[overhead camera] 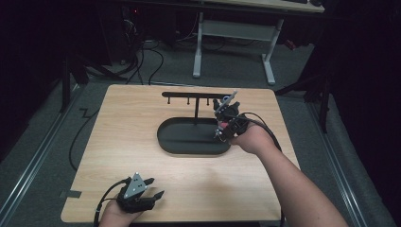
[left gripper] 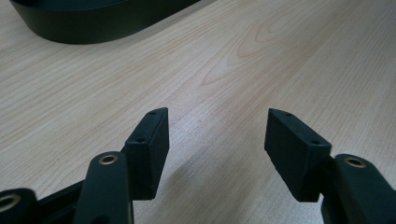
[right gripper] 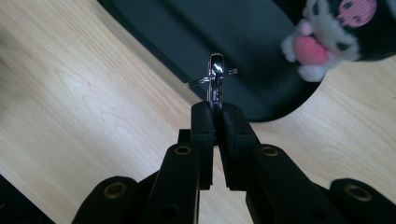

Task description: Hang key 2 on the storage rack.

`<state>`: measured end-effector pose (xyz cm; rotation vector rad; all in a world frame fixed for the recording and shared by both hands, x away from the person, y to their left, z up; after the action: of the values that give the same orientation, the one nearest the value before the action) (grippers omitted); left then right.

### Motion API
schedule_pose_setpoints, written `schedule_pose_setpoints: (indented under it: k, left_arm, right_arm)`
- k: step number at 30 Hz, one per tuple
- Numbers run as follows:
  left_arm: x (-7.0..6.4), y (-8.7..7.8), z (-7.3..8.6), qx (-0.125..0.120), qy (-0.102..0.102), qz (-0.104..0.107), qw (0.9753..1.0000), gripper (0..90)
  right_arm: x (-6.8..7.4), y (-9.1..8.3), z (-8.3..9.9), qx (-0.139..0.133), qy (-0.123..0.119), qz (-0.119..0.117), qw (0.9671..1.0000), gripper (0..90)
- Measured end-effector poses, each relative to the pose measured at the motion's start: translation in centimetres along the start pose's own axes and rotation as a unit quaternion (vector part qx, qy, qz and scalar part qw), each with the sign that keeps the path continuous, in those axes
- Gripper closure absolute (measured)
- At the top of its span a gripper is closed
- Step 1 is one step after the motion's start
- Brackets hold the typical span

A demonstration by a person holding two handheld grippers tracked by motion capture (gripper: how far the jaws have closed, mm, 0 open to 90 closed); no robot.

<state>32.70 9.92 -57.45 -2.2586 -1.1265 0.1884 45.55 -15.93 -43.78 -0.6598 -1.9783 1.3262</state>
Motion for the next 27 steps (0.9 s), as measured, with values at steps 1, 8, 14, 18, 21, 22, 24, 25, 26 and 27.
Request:
schedule_pose_setpoints:
  k: [1, 8, 14, 18, 21, 22, 24, 25, 26, 27]
  left_arm:
    - [0.0, 0.0, 0.0, 0.0, -0.001, 0.0, 1.0, 40.8]
    - [0.1, 0.0, 0.1, 0.004, 0.001, 0.002, 1.0, 40.8]
    - [0.2, 0.0, 0.0, 0.002, -0.001, 0.002, 1.0, 40.8]
    - [0.1, 0.0, 0.0, 0.001, 0.0, 0.001, 1.0, 40.8]
    - [0.1, 0.0, 0.0, 0.002, 0.003, 0.002, 1.0, 40.9]
    - [0.1, 0.0, 0.0, 0.002, 0.003, 0.002, 1.0, 40.8]
    - [0.1, 0.0, 0.0, 0.002, 0.004, 0.002, 1.0, 40.8]
    - [0.1, 0.0, 0.0, 0.002, 0.005, 0.002, 1.0, 40.8]
    - [0.1, 0.0, 0.0, 0.002, 0.004, 0.002, 1.0, 40.8]
    - [0.1, 0.0, 0.0, 0.002, 0.005, 0.003, 1.0, 40.8]
  right_arm:
    - [-0.1, -0.1, -0.4, 0.001, -0.004, 0.0, 1.0, 85.3]
    - [-0.4, -0.9, -2.7, -0.002, -0.006, 0.0, 1.0, 85.3]
    - [-0.6, -1.4, -3.9, -0.001, 0.003, -0.006, 1.0, 85.3]
    - [-0.7, -1.7, -4.5, 0.001, 0.009, -0.007, 0.9999, 85.3]
    - [-0.9, -2.1, -5.0, -0.001, 0.006, -0.005, 1.0, 85.3]
    - [-0.9, -2.3, -5.1, -0.002, 0.009, -0.002, 1.0, 85.3]
    - [-1.0, -2.6, -5.4, -0.004, 0.012, 0.001, 0.9999, 85.3]
    - [-1.1, -2.7, -5.6, -0.007, 0.006, 0.002, 1.0, 85.3]
    - [-1.1, -2.8, -5.7, -0.008, 0.006, 0.002, 0.9999, 85.3]
    - [-1.1, -2.9, -5.8, -0.009, 0.014, 0.004, 0.9999, 85.2]
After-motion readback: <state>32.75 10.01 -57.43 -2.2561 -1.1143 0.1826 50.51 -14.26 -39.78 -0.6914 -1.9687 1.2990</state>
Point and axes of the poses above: each handheld gripper's, and its own axes: y roughly forward along the jaws, z roughly out of its underside, x roughly to its left, the point moved 8 cm from there along y, roughly forward along the jaws, and after that the axes turned 15 degrees about -z, right-handed, at the moved point
